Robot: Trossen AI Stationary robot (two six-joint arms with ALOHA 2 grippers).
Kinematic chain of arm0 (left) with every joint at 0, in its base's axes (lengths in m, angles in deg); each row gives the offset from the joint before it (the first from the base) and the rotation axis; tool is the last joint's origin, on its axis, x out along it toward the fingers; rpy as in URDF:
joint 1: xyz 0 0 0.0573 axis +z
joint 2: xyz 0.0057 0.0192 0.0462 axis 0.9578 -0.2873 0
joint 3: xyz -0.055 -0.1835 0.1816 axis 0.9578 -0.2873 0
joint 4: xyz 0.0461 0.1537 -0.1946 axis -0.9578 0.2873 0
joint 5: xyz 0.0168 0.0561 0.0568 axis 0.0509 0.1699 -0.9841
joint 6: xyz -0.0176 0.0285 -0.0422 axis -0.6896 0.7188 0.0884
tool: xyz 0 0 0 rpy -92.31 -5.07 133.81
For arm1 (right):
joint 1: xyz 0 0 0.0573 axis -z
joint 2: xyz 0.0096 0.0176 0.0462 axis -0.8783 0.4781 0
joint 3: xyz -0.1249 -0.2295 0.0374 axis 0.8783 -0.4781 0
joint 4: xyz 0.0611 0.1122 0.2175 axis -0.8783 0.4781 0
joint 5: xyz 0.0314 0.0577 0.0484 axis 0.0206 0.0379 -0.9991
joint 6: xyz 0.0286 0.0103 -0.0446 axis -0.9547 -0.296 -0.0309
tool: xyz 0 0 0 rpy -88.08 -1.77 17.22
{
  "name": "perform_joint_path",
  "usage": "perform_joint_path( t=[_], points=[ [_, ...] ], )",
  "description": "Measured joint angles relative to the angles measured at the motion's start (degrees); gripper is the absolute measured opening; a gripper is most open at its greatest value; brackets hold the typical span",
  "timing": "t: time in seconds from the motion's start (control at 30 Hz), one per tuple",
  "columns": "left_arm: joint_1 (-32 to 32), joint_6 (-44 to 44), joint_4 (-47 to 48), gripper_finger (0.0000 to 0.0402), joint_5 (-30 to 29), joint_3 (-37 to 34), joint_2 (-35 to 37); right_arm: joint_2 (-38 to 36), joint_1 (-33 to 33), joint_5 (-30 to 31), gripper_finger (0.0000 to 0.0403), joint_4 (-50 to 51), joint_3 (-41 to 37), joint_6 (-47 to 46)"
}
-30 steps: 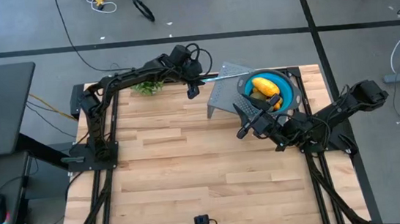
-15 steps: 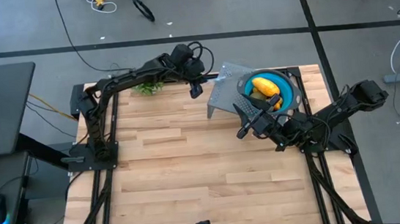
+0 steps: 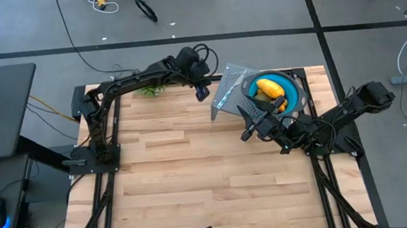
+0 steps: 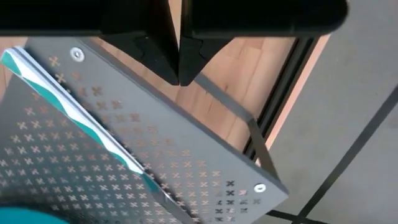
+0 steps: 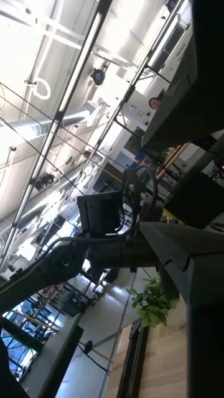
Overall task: Pick & Place Fruit
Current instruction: Put the green patterned knife on the shelf
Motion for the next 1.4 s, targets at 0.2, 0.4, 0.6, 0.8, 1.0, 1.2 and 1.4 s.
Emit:
perform_joint_path(
  t=[0.2, 0.4, 0.6, 0.8, 1.0, 1.2, 1.4],
  points=[
    [-0.01, -2.61, 0.37, 0.0065, -1.53, 0.00, 0.00, 0.00, -0.01, 0.00, 0.0212, -0.01, 0.00, 0.01],
    [-2.27, -0.32, 2.03, 0.0085, -2.04, 0.00, -0.02, 0.00, -0.01, -0.04, 0.0212, -0.02, 0.00, -0.01],
    [-6.57, 6.77, 3.03, 0.0082, -7.49, -1.29, -0.05, 0.00, -0.02, -1.35, 0.0212, -0.04, 0.00, -0.48],
    [-8.87, 8.97, 2.07, 0.0076, -12.77, -1.79, -0.07, 0.00, -0.02, -1.42, 0.0212, -0.04, 0.00, -1.12],
    [-9.70, 8.84, 0.66, 0.0075, -13.00, -1.79, -0.07, 0.00, -0.02, -1.40, 0.0212, -0.02, 0.00, -1.12],
    [-9.90, 8.74, 0.69, 0.0075, -13.10, -1.79, -0.07, 0.00, -0.02, -1.40, 0.0212, -0.02, 0.00, -1.12],
    [-11.21, 11.96, 0.56, 0.0075, -22.20, -1.78, 0.25, 0.00, 0.00, -1.40, 0.0212, -0.02, 0.00, -1.12]
  ],
)
